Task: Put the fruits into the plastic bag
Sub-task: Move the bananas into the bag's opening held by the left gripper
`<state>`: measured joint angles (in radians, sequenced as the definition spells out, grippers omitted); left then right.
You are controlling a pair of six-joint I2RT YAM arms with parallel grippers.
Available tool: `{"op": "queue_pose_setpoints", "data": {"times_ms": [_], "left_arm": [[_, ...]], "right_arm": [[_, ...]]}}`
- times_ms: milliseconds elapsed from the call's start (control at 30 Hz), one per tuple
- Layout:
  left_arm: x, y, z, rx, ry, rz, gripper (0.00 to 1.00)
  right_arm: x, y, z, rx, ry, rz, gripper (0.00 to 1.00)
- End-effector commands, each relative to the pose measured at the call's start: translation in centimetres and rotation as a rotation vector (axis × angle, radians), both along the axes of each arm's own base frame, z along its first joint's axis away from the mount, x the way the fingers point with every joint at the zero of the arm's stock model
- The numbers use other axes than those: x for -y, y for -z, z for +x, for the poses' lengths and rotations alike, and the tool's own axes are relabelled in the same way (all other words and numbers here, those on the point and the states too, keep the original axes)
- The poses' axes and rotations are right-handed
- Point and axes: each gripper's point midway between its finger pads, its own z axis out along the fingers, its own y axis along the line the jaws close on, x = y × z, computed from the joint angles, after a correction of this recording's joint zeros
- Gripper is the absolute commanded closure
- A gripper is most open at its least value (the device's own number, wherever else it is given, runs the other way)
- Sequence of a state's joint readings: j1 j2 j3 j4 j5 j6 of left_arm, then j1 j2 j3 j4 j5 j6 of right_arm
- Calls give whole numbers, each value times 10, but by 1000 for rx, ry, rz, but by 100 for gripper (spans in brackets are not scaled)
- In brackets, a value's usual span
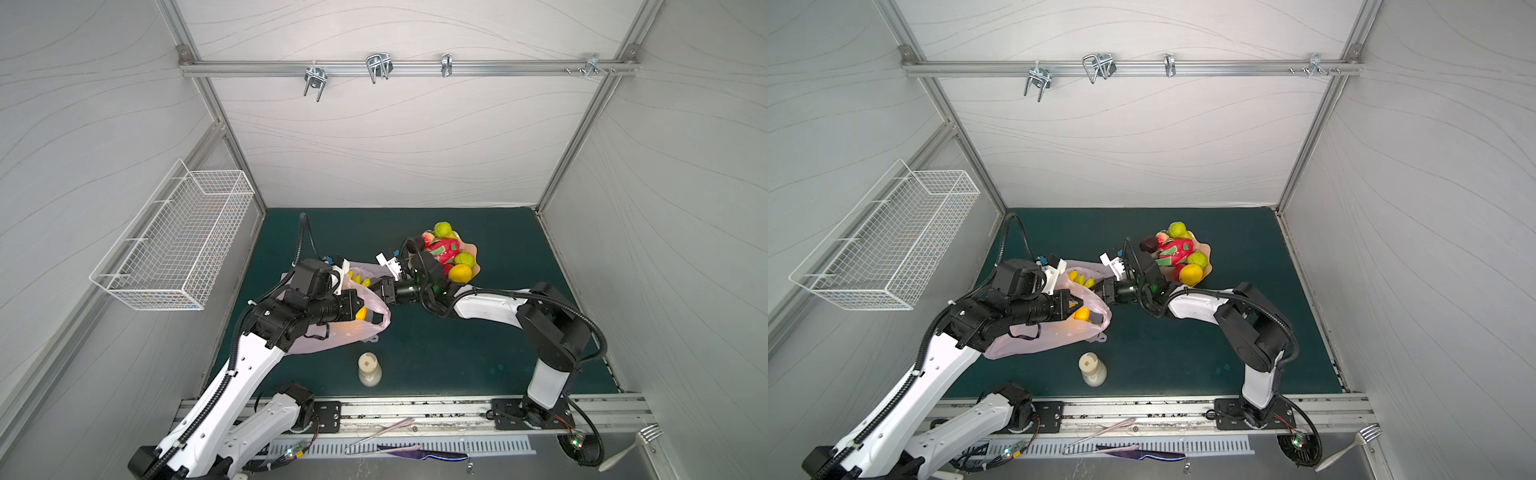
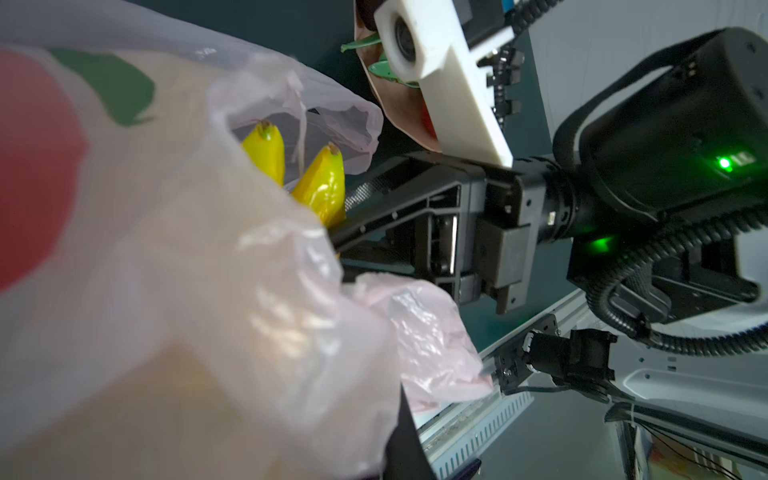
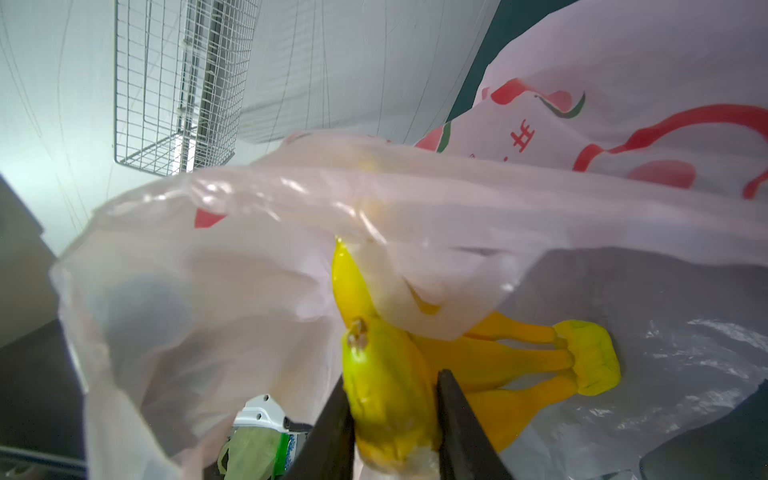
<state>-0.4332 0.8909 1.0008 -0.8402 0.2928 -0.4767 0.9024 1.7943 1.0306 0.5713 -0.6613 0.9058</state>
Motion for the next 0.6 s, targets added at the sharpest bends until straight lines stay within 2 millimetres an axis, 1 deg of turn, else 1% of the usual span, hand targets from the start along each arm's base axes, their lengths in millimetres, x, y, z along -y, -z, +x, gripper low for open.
{"op": "queue_pose_setpoints", "data": {"times_ms": [0, 100, 167, 300, 400, 433, 500, 567], "left_arm": [[-8, -26, 16, 88, -68, 16, 100], [-8, -32, 21, 110, -79, 8, 100], [-4, -39, 23, 131, -74, -20, 100], [5, -55, 25, 177, -56, -97, 100], [12, -63, 23, 192, -30, -139, 100], [13, -64, 22, 190, -25, -143, 100], [15, -63, 20, 180, -14, -154, 100], [14, -60, 17, 174, -18, -161, 100]], "right_arm": [[-3, 0, -22, 50, -52, -2, 79], [-4, 10, -36, 72, -89, -35, 79], [-4, 15, -40, 97, -96, -60, 80], [-5, 19, -41, 165, -82, -85, 82], [-3, 17, -33, 225, -23, -70, 82], [-2, 13, -28, 257, 11, -48, 82], [-1, 5, -18, 301, 68, -11, 82], [-3, -1, -6, 310, 107, 17, 82]]}}
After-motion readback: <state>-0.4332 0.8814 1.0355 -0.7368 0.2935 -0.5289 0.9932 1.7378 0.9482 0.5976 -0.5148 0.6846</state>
